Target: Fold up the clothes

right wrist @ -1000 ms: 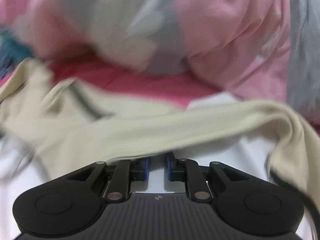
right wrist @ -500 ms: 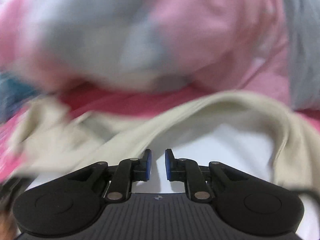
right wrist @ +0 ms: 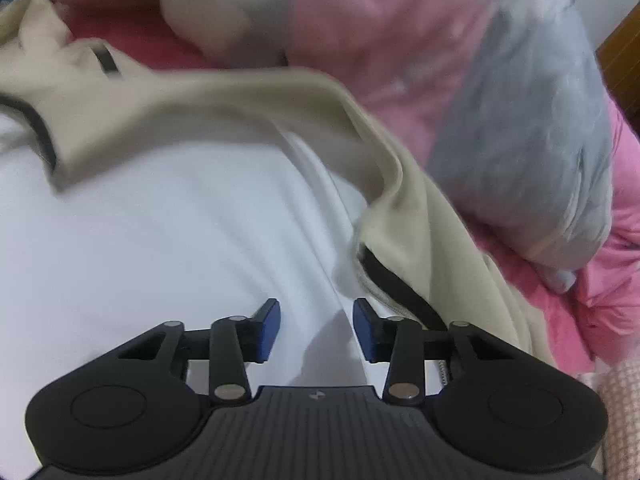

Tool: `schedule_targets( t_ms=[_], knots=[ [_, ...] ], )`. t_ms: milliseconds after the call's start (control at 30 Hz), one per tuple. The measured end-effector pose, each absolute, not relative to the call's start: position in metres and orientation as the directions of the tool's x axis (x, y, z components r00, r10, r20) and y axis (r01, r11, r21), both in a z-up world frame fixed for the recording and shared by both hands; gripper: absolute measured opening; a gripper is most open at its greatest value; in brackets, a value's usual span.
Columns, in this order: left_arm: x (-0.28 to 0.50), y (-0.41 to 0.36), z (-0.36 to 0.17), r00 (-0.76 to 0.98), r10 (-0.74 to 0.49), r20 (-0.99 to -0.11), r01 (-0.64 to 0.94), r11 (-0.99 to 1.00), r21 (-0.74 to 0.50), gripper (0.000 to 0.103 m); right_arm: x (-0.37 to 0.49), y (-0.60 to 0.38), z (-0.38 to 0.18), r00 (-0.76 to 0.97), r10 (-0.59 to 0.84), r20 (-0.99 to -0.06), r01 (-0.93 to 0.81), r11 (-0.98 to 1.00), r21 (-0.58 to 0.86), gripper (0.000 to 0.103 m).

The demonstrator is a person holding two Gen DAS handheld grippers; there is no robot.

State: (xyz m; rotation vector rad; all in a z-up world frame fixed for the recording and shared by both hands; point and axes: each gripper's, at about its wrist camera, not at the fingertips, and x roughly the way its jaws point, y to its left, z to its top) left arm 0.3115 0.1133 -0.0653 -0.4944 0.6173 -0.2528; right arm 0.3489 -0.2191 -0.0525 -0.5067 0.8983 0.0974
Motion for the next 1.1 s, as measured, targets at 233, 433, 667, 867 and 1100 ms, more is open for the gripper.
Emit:
schedule_targets(
  t_ms=[233, 433, 667, 867, 1100],
  knots=[
    [0.311, 0.115, -0.064, 0.786, -0.384, -0.485, 0.093, 0.849, -0.52, 0.031, 0.271, -0.173, -0.027, 0.563, 0.215, -0.798, -0.424, 0.904, -0.056, 0.041],
    [0.3, 0.115, -0.055, 0.784, -0.415, -0.462, 0.139, 0.842, -0.521, 0.044, 0.206, -0.242, 0.007, 0.623, 0.248, -0.742, -0.287, 0.955, 0.079, 0.041],
    [0.244, 0.105, -0.014, 0.776, -0.468, -0.422, 0.264, 0.849, -0.457, 0.075, 0.187, -0.318, 0.007, 0.648, 0.222, -0.728, -0.112, 0.974, 0.197, 0.043],
    [0.189, 0.066, -0.015, 0.663, -0.503, -0.554, 0.372, 0.864, -0.339, 0.079, 0.241, -0.303, -0.038, 0.629, 0.27, -0.729, -0.126, 0.961, 0.248, 0.044],
    [0.15, 0.031, -0.05, 0.586, -0.454, -0.672, 0.412, 0.88, -0.236, 0.078, 0.269, -0.268, -0.08, 0.656, 0.19, -0.73, -0.174, 0.98, 0.099, 0.0]
  ],
)
